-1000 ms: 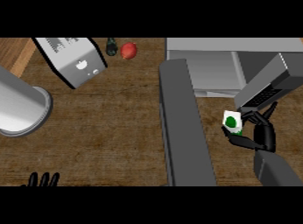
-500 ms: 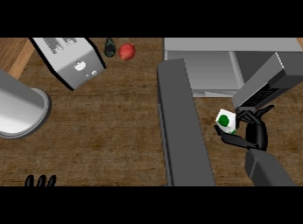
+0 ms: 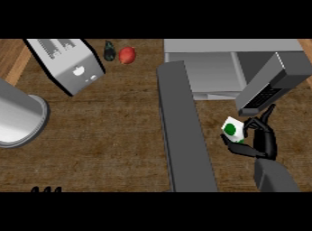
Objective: Pick up the milk, place it into the microwave and close the microwave
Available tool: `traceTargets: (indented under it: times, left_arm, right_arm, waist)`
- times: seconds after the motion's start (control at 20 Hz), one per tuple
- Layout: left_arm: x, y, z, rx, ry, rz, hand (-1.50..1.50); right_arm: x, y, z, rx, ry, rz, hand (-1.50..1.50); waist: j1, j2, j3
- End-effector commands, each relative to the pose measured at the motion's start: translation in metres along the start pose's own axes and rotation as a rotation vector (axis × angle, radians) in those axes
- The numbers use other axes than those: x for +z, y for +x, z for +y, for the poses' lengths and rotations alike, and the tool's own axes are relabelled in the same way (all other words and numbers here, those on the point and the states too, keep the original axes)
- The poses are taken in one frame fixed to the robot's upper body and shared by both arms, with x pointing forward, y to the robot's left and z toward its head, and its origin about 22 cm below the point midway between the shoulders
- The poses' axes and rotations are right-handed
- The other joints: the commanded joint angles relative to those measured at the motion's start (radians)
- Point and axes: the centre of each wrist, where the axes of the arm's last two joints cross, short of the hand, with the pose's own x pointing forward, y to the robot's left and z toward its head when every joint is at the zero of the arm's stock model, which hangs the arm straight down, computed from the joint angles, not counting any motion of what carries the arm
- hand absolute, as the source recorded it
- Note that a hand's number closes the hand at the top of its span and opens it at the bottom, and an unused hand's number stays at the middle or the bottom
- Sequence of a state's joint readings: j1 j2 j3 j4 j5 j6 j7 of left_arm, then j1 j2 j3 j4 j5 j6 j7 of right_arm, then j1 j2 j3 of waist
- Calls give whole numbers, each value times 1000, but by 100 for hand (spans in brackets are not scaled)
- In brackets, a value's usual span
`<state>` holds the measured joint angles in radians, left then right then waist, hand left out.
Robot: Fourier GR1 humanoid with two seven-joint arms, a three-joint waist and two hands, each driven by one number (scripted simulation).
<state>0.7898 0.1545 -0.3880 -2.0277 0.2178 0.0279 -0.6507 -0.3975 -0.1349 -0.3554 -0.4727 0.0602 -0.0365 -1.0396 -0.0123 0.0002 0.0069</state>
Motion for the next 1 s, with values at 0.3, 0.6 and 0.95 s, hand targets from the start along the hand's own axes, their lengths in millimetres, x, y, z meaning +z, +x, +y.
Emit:
traceTargets:
  times: [0.3,0.6,0.95]
  left_arm:
    - [5,-2,3,0,29,-16,-150]
    - [15,11,-2,-1,60,-27,-150]
    - [5,15,4,13,29,-19,-150]
  right_arm:
    - [11,37,-2,-80,161,-84,150]
    - [11,71,33,-327,141,-79,150]
    - [-13,108,73,-201,116,-113,150]
  waist:
    - [-2,-9,-9]
    - [7,-9,-8]
    - [19,-2,-7]
